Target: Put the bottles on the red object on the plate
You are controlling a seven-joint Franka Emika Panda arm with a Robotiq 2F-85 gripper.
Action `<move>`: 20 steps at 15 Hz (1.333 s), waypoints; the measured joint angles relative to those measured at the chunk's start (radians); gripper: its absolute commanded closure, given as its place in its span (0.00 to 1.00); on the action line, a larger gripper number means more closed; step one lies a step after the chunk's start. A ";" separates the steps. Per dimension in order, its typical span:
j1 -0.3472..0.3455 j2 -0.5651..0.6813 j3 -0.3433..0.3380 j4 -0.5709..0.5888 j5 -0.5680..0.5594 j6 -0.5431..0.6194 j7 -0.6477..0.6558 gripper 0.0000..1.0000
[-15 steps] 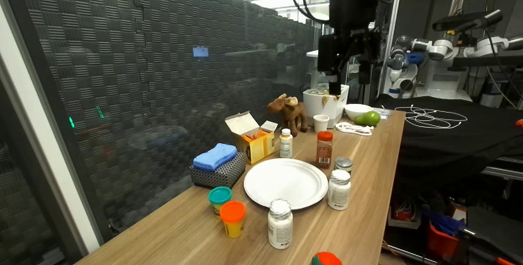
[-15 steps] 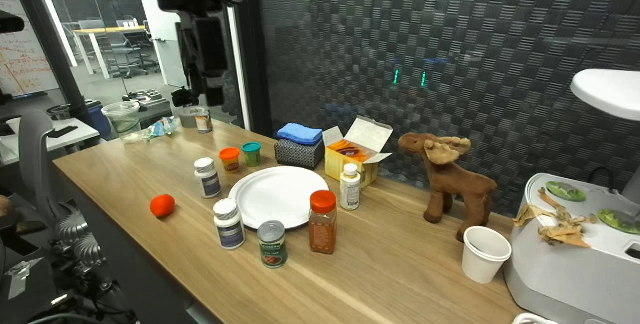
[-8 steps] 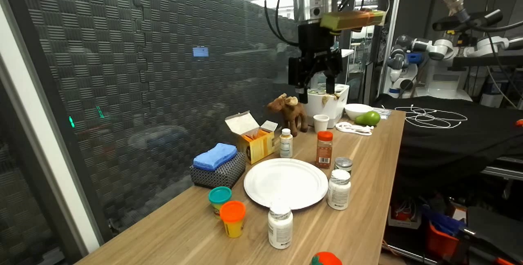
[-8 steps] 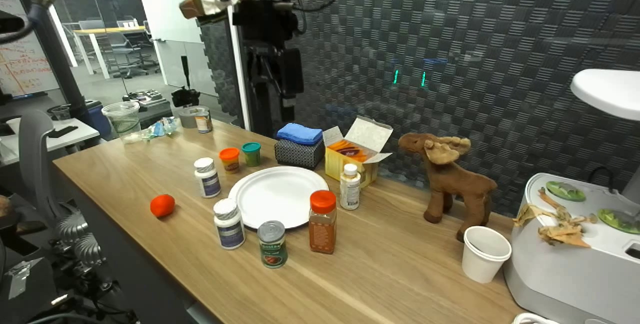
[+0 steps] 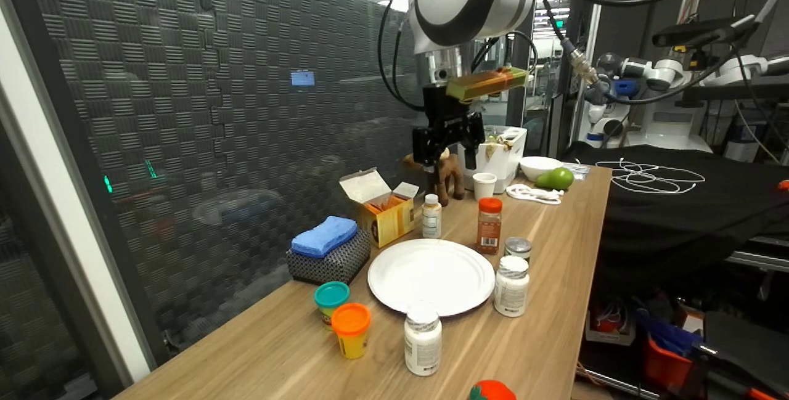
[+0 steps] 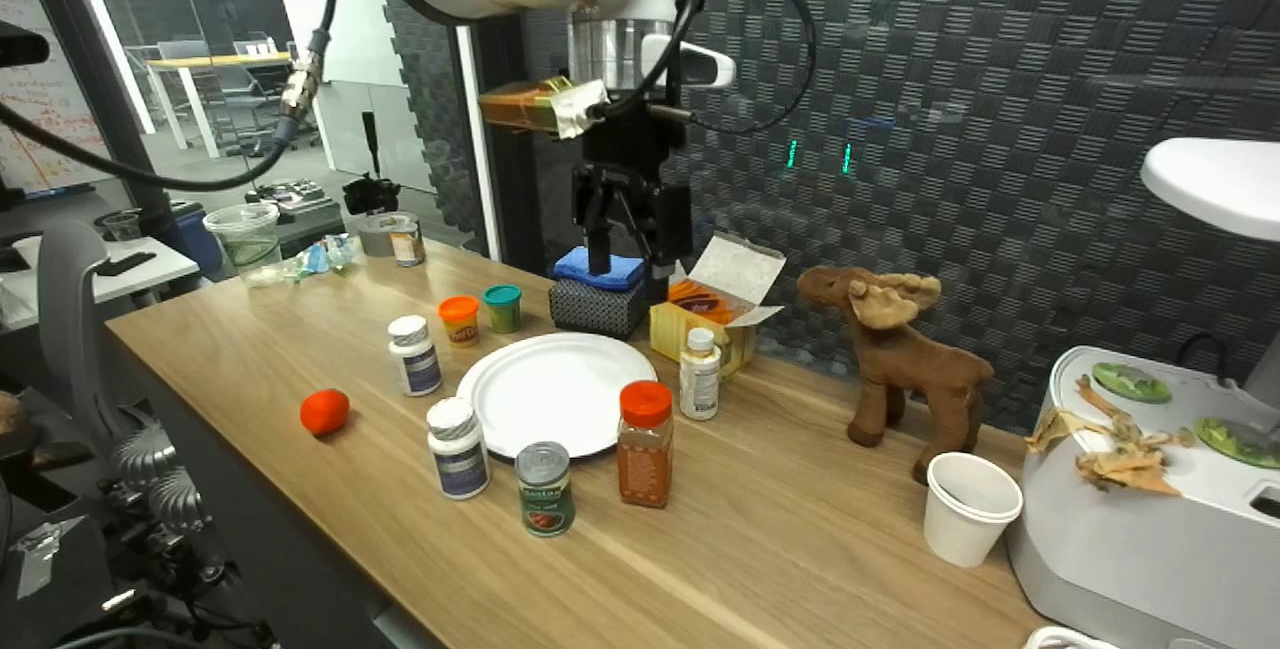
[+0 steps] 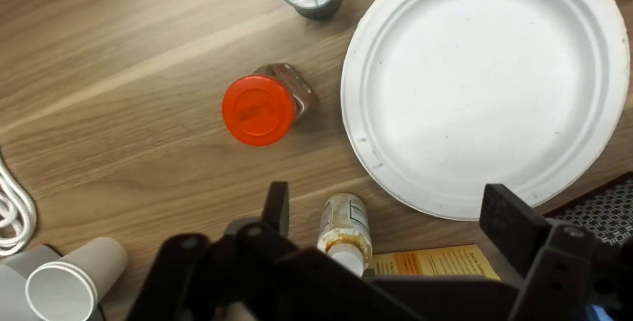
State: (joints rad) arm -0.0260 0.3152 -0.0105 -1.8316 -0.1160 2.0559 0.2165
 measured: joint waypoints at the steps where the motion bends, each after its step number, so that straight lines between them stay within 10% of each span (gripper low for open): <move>1: 0.000 0.027 -0.004 0.020 0.001 0.001 -0.003 0.00; 14: -0.006 0.268 -0.039 0.261 0.007 -0.004 -0.006 0.00; 20: -0.008 0.328 -0.041 0.343 0.008 -0.027 -0.013 0.58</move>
State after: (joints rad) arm -0.0341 0.6430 -0.0512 -1.4882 -0.1077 2.0287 0.2034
